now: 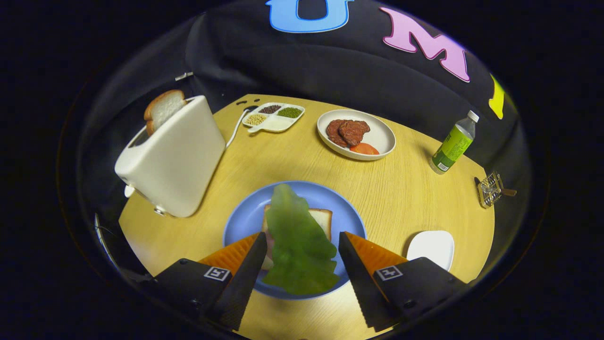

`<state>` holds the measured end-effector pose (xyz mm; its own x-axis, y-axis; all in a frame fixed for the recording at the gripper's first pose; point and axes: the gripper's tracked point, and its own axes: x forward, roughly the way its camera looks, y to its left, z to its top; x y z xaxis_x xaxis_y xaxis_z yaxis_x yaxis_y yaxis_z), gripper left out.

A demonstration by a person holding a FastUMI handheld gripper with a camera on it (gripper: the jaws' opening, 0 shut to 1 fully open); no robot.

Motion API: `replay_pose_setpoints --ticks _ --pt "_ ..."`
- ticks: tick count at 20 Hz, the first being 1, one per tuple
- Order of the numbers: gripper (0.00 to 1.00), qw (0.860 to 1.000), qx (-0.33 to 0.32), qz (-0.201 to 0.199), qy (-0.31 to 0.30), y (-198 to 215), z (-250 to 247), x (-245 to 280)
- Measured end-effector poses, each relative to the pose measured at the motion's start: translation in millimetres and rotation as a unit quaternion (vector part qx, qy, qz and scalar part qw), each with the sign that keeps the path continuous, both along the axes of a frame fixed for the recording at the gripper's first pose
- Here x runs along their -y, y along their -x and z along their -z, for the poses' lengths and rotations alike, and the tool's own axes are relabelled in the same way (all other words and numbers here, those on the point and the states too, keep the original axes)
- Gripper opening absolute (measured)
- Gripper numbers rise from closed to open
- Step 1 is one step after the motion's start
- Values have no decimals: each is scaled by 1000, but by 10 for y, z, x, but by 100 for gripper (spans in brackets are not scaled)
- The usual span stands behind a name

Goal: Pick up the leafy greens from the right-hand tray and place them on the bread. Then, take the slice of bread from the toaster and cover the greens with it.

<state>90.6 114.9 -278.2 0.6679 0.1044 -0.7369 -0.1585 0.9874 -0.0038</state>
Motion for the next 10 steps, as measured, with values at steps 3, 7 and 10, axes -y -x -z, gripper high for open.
replay_pose_setpoints --ticks 3,7,10 --pt "98 999 35 -9 -22 -91 -390 -152" --pt "98 993 93 -47 -47 -255 -1068 -541" --pt "100 986 129 -82 -65 -320 -1525 -948"
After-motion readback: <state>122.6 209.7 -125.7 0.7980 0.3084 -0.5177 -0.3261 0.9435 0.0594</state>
